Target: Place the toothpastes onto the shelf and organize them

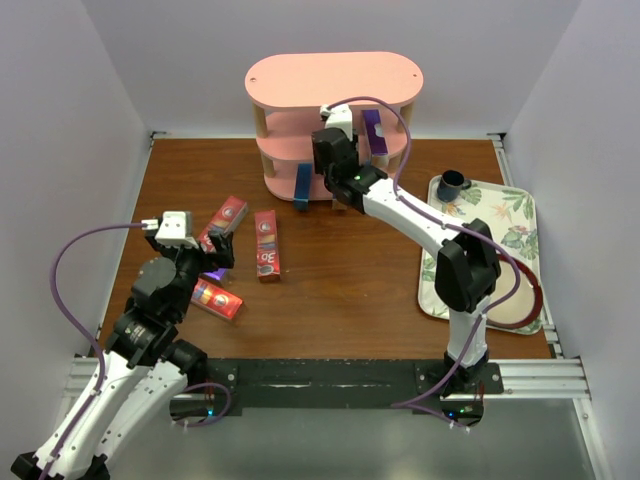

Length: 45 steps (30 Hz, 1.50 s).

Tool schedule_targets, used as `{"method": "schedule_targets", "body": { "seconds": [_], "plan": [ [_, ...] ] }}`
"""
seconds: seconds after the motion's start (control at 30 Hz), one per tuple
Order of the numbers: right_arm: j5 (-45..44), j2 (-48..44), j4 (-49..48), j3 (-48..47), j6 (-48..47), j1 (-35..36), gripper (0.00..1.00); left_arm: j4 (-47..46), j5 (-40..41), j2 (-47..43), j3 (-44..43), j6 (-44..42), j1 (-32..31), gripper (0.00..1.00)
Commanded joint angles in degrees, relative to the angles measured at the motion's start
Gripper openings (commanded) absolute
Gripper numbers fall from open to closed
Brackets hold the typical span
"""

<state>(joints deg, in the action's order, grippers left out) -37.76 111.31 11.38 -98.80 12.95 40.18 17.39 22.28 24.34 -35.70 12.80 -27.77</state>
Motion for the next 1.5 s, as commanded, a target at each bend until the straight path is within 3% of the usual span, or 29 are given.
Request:
{"method": "schedule_targets", "body": {
  "seconds": [0.0, 0.13, 0.4, 0.63, 0.97, 1.13, 1.27, 1.47],
  "plan": [
    [1.0, -0.4, -1.4, -3.2, 0.6, 0.1, 0.66, -1.7, -0.6, 0.0, 0.5, -0.9, 0.3, 1.00],
    [2.4, -2.1, 0.0, -3.0, 1.3, 0.0, 0.82, -1.6, -0.6, 0.1, 0.6, -0.9, 0.3, 0.99],
    [10.8, -13.1, 0.1, 4.1, 1.8, 0.1, 0.98, -1.5, 0.1, 0.9, 0.6, -0.5, 0.5, 1.00],
    [23.6, -27.8, -3.0, 18.6, -0.6, 0.1, 0.99, -0.1, 5.0, 3.2, 0.4, 1.6, 1.3, 1.00],
    [25.2, -47.2, -3.2, 39.8, -2.2, 0.0, 0.99, 1.9, 9.2, 8.8, -0.3, 9.2, 4.9, 1.00],
    [24.0, -52.6, -4.4, 51.0, -1.3, 0.0, 0.99, 2.7, 12.3, 13.4, -0.5, 11.3, 9.0, 1.00],
    [24.5, -54.3, -4.3, 54.1, -1.8, 0.0, 0.99, 3.0, 8.6, 18.8, -1.1, 13.7, 13.0, 1.00],
    [25.0, -55.4, -6.4, 57.8, -3.8, 0.0, 0.99, 2.5, 3.3, 27.6, -2.4, 17.1, 24.6, 1.00]
  ]
}}
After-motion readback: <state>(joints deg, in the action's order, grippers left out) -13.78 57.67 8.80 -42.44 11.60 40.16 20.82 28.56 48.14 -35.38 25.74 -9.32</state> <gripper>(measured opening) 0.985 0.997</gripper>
